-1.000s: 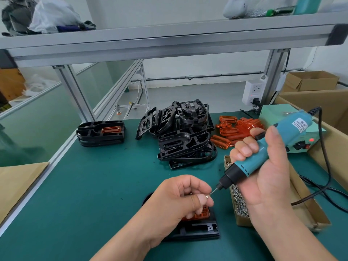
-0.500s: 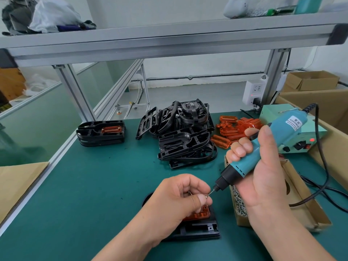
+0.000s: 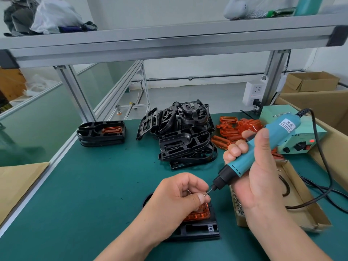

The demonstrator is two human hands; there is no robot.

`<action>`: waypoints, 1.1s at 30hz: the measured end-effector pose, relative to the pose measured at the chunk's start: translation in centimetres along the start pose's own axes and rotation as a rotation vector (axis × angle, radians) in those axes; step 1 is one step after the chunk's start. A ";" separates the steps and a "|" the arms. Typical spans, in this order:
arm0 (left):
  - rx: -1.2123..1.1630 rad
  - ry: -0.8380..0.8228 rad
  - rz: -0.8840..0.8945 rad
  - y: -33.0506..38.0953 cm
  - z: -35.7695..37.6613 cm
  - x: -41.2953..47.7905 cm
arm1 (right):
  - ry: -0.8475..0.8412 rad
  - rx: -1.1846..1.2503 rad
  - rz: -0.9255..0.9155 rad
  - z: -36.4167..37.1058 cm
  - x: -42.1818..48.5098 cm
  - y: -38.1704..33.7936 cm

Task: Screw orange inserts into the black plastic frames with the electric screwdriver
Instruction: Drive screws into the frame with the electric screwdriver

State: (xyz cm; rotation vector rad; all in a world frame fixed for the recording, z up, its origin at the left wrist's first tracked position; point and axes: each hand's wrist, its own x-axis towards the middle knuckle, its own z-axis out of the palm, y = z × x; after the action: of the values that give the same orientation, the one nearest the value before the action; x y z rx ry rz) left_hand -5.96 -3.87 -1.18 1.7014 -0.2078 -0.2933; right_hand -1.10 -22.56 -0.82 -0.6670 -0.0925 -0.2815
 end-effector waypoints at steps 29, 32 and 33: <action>1.139 -0.061 0.196 0.0 -1.9 -0.2 | -0.045 -0.256 0.022 0.4 0.0 0.3; 1.150 -0.063 0.182 -0.4 -1.9 -0.1 | -0.066 -0.274 0.028 0.5 -0.3 0.3; 1.158 -0.060 0.182 -0.5 -1.8 0.0 | -0.076 -0.279 0.031 0.5 -0.3 0.3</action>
State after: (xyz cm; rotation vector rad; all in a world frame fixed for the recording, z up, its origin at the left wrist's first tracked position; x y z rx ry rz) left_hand -5.44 -2.04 -1.44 2.7877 -0.6626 -0.0674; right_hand -1.31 -21.98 -0.68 -0.9558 -0.1167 -0.2407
